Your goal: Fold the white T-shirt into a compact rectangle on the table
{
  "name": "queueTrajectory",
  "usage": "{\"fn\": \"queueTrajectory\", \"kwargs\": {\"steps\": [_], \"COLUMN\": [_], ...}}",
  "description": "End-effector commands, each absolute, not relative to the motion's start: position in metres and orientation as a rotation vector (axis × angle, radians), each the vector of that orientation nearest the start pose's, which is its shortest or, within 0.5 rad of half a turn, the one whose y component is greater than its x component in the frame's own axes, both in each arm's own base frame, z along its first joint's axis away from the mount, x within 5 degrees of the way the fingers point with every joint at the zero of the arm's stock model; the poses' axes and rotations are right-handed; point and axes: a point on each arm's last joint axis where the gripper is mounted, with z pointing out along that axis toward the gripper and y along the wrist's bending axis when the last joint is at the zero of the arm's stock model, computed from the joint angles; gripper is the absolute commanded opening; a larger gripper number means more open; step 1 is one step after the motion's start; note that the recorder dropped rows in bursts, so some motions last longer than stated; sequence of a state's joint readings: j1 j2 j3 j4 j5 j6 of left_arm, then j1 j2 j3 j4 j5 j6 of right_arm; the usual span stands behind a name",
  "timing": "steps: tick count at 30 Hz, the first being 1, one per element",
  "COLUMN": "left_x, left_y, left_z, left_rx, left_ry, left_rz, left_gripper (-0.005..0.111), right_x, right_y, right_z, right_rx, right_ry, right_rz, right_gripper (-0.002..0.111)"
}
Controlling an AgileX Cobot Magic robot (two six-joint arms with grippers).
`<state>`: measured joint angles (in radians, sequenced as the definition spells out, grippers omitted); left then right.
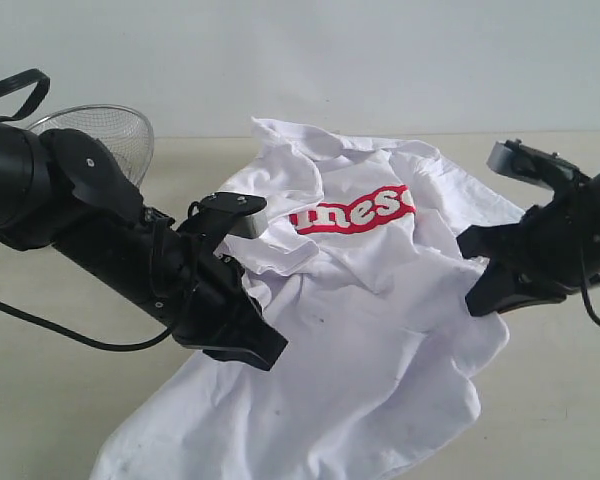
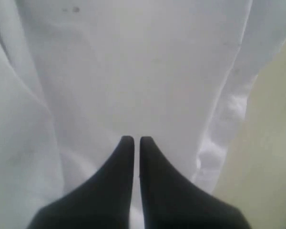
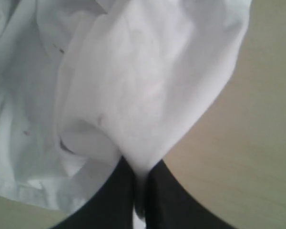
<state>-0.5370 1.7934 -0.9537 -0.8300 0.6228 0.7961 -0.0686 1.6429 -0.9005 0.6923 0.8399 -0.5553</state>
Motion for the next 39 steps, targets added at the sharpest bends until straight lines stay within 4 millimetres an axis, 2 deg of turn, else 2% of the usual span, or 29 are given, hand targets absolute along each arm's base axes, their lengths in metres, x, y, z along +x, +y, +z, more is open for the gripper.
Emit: {"fn": "queueTrajectory", "kwargs": {"steps": [1,7,15,23,26,27,28,31,32,33,36,39], "left_x": [0.259,0.259,0.255,0.250,0.248,0.248,0.248,0.248,0.248,0.248,0.248,0.248], "left_y": [-0.203,-0.203,-0.202,-0.198,-0.197,-0.197,-0.197,-0.197,-0.197,-0.197,-0.197,-0.197], "left_z": [0.158,0.158,0.163,0.188,0.194,0.195,0.197,0.197,0.196,0.196,0.196,0.196], "left_rx": [0.976,0.974,1.010,1.004,1.002,1.002,1.000,0.983,0.984,0.986,0.988,0.988], "left_ry": [2.631,2.633,2.629,2.582,2.570,2.565,2.561,2.567,2.570,2.572,2.571,2.571], "left_rz": [-0.739,-0.741,-0.752,-0.749,-0.745,-0.745,-0.746,-0.749,-0.750,-0.752,-0.750,-0.750], "left_gripper": [0.004,0.004,0.004,0.004,0.004,0.004,0.004,0.004,0.004,0.004,0.004,0.004], "right_x": [0.294,0.301,0.317,0.338,0.341,0.340,0.339,0.338,0.338,0.338,0.340,0.342], "right_y": [0.027,0.041,0.094,0.138,0.151,0.153,0.157,0.160,0.159,0.158,0.148,0.124], "right_z": [0.203,0.202,0.188,0.179,0.172,0.170,0.167,0.166,0.166,0.167,0.175,0.187], "right_rx": [-0.029,0.003,-0.116,-0.146,-0.185,-0.189,-0.204,-0.270,-0.272,-0.273,-0.303,-0.286], "right_ry": [2.779,2.706,2.689,2.686,2.701,2.708,2.711,2.700,2.699,2.698,2.676,2.670], "right_rz": [0.766,0.901,0.941,0.970,0.986,0.992,0.990,0.983,0.984,0.984,0.953,0.941], "right_gripper": [0.000,0.000,0.000,0.000,0.010,0.016,0.027,0.060,0.067,0.068,0.055,0.054]}}
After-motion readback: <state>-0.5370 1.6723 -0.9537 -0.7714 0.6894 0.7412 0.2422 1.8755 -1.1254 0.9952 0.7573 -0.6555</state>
